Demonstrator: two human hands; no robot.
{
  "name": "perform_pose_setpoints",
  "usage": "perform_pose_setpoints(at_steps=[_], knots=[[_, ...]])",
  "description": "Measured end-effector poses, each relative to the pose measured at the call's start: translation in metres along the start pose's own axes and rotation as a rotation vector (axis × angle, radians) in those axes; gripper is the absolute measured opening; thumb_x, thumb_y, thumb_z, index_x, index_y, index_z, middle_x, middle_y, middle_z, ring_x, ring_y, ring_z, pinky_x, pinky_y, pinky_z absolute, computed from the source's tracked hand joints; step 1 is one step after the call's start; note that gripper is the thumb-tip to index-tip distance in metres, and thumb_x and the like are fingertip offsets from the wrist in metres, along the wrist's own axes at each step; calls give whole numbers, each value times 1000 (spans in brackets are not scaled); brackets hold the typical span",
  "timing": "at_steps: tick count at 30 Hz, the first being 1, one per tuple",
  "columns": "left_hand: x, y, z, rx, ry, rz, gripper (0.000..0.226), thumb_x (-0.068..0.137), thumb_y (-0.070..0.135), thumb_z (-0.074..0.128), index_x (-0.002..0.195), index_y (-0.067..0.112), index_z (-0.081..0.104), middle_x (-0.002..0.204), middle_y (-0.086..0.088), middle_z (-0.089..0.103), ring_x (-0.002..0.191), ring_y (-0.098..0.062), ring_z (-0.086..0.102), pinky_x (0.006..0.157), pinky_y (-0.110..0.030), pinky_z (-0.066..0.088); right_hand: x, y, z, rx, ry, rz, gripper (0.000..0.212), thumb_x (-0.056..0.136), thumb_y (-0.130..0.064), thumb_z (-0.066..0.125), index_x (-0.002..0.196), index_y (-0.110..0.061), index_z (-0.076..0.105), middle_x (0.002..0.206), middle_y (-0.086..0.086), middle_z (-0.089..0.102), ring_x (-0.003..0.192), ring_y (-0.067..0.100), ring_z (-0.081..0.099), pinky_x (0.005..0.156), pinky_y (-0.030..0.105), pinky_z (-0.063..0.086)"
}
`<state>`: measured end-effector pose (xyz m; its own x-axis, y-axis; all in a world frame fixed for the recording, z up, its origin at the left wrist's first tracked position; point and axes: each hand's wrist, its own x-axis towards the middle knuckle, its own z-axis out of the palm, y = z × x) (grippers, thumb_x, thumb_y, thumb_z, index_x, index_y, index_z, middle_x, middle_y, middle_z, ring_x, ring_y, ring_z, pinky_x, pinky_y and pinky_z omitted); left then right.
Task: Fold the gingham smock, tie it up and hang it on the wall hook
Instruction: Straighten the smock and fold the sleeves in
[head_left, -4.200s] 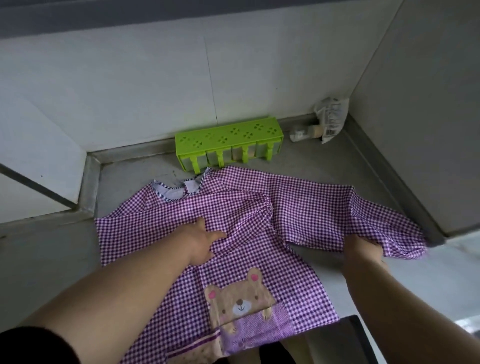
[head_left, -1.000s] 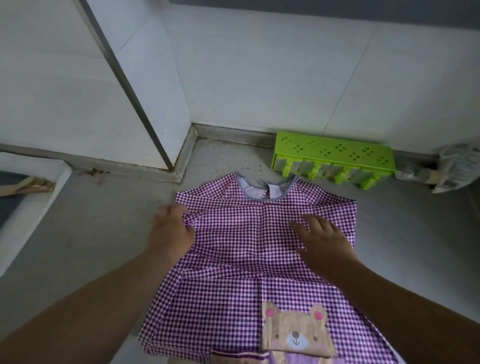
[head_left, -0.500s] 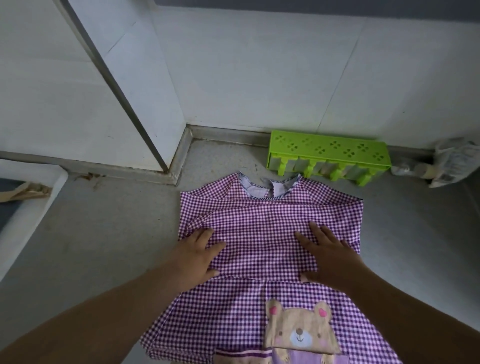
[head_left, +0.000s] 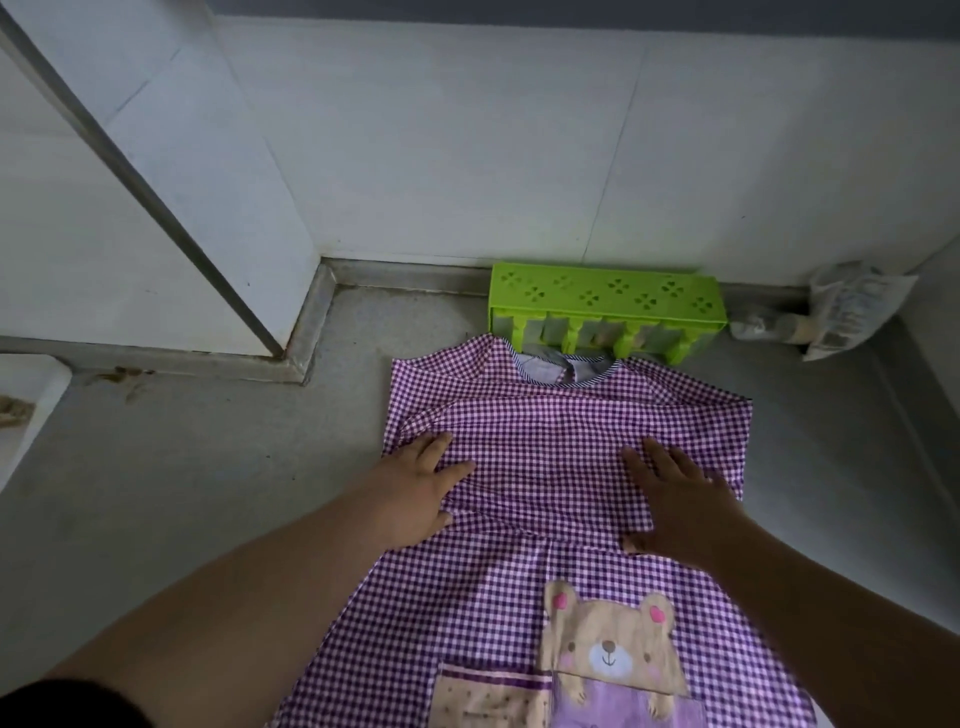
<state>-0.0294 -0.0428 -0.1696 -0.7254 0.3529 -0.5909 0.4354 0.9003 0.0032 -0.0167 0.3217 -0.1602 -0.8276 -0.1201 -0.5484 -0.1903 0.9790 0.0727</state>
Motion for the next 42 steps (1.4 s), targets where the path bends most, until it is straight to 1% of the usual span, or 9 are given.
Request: perform_pose_setpoints(at_steps=[7,12,17,21,24,27,30,37,42], knots=[[-4,10,-6,23,71,-25,83,99,54,59,165,36,13,176,-5,-7,161,-32,5,130,-53,19,-27,-54,8,5,50,-334,97,90,-71,53,158,-46,-11,172,5,-12,158,33,-6,123,64,11],[-38,5,16,-166,181,-199,89,92,56,67,163,34,18,174,-4,5,158,-31,20,124,-49,34,-22,-54,14,-3,-18,-311,103,87,-69,60,159,-45,-10,169,6,-23,157,35,-14,121,67,13],[-86,3,54,-439,63,-533,103,84,63,70,163,23,17,165,-11,26,149,-34,33,122,-50,35,-12,-51,9,-20,-37,-320,109,84,-70,64,158,-47,-13,169,4,-24,157,34,-14,120,68,14],[-110,2,78,-569,-28,-672,106,78,70,69,161,18,28,161,-14,33,147,-33,37,122,-50,36,-11,-56,1,-50,-48,-247,109,84,-69,64,159,-45,-11,170,6,-19,157,35,-10,119,69,13],[-125,4,88,-601,-80,-719,109,76,75,62,161,14,29,161,-15,37,146,-33,41,121,-48,38,-44,-88,-1,-71,114,-239,94,93,-46,61,161,-34,-2,171,12,-1,157,35,7,121,64,19],[-131,5,93,-648,-62,-737,99,84,70,60,157,8,35,157,-16,45,138,-31,52,115,-44,44,-91,-126,18,6,174,-358,90,91,-61,58,160,-33,7,170,10,11,154,34,20,119,57,29],[-144,1,98,-719,-38,-784,93,83,70,64,147,5,46,146,-17,57,125,-31,63,104,-42,53,-121,-155,53,-37,-10,-342,111,81,-79,57,161,-35,-6,171,9,-12,157,39,0,120,61,23],[-187,-2,119,-693,-130,-620,85,78,70,77,139,13,62,135,-9,69,116,-27,70,98,-40,58,-121,-165,76,-75,7,-257,127,73,-78,68,159,-37,-14,169,5,-24,157,38,-8,115,63,34],[-208,8,128,-610,-127,-546,38,86,50,73,110,22,74,111,-2,75,100,-22,72,88,-36,59,-116,-163,76,-76,9,-242,128,72,-71,76,160,-39,-12,170,3,-23,157,37,-7,113,64,37]])
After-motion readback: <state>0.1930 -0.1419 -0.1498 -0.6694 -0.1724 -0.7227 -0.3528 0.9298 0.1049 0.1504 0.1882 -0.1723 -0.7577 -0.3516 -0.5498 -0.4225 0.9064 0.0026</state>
